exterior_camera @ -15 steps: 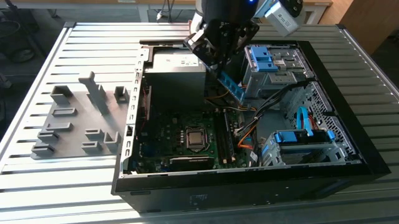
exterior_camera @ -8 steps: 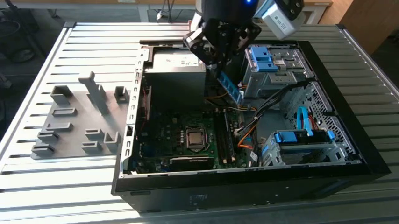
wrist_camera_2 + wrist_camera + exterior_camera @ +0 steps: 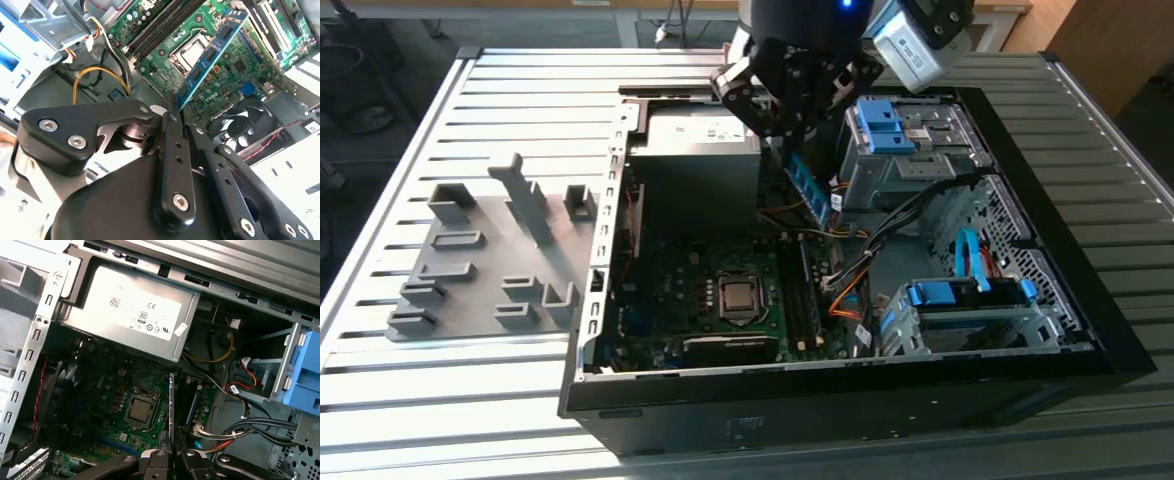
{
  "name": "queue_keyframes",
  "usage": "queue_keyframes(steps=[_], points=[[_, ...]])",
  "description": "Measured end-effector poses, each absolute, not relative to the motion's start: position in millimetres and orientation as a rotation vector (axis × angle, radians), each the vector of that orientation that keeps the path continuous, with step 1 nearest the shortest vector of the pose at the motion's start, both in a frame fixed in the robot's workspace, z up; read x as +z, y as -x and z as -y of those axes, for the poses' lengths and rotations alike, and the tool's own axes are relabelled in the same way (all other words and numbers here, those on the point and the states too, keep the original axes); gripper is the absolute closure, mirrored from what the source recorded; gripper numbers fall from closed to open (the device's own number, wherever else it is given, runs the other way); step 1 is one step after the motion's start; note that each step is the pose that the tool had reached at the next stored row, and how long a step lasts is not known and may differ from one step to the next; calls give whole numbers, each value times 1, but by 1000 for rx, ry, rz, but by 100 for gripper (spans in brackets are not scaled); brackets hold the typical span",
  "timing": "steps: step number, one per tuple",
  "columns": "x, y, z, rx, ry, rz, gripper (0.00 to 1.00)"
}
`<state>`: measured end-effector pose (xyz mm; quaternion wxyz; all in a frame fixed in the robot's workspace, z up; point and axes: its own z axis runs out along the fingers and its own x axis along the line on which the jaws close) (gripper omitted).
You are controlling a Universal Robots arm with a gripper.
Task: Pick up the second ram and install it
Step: 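Insert the second ram into the second slot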
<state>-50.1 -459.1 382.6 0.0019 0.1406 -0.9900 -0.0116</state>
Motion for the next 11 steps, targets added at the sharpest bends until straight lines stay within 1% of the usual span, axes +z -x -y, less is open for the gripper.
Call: queue_keyframes(steps=[11], points=[[381,50,459,-37,-172,3135,86]])
